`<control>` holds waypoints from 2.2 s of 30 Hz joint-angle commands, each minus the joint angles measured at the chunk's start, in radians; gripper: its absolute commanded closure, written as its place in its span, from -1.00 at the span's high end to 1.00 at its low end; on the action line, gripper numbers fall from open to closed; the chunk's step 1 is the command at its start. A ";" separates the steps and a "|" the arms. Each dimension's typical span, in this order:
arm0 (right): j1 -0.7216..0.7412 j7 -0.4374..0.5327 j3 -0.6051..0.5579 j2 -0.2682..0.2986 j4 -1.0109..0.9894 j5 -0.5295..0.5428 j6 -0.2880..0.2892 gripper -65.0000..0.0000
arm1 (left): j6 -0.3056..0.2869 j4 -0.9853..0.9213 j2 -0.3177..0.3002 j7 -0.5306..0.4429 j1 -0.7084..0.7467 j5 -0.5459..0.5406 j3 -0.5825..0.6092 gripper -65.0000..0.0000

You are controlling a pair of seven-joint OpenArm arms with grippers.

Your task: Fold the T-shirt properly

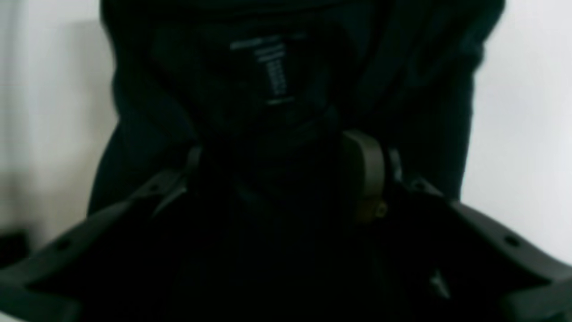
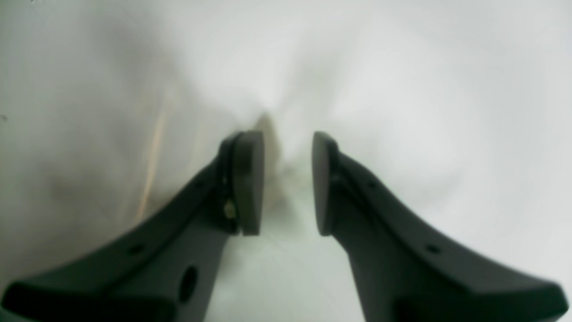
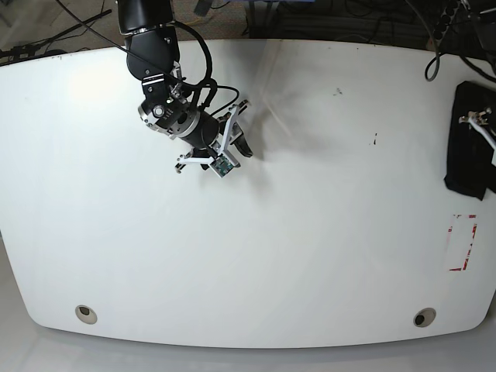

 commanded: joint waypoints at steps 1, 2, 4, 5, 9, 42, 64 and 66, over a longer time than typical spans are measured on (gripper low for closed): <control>-0.005 0.029 0.002 0.000 0.054 0.008 0.000 -0.49 | -0.019 -0.001 -0.065 -0.004 0.034 0.037 -0.050 0.06; -0.007 0.029 0.002 0.000 0.056 0.010 0.000 -0.49 | -0.023 -0.001 -0.068 -0.004 0.033 0.035 -0.059 0.06; -0.007 0.029 0.002 -0.002 0.060 0.015 0.000 -0.49 | -0.045 0.006 -0.069 -0.002 0.031 0.035 -0.095 0.06; -0.007 0.029 0.002 -0.003 0.060 0.015 0.000 -0.49 | -0.052 0.007 -0.069 -0.002 0.031 0.035 -0.104 0.06; -0.007 0.035 0.002 -0.003 0.062 0.015 -0.001 -0.49 | -0.087 0.053 -0.062 -0.002 0.013 0.032 -0.138 0.06; -0.416 0.672 0.448 0.104 -0.055 0.096 -0.095 -0.47 | 0.296 0.714 0.449 -0.327 0.430 0.042 0.281 0.06; -1.033 0.675 0.470 0.113 0.005 0.180 -0.090 -0.49 | 0.293 0.753 0.669 -0.292 1.002 0.037 0.134 0.06; -1.033 0.675 0.464 0.117 -0.061 0.176 -0.090 -0.49 | 0.293 0.679 0.673 -0.292 1.009 0.037 0.134 0.06</control>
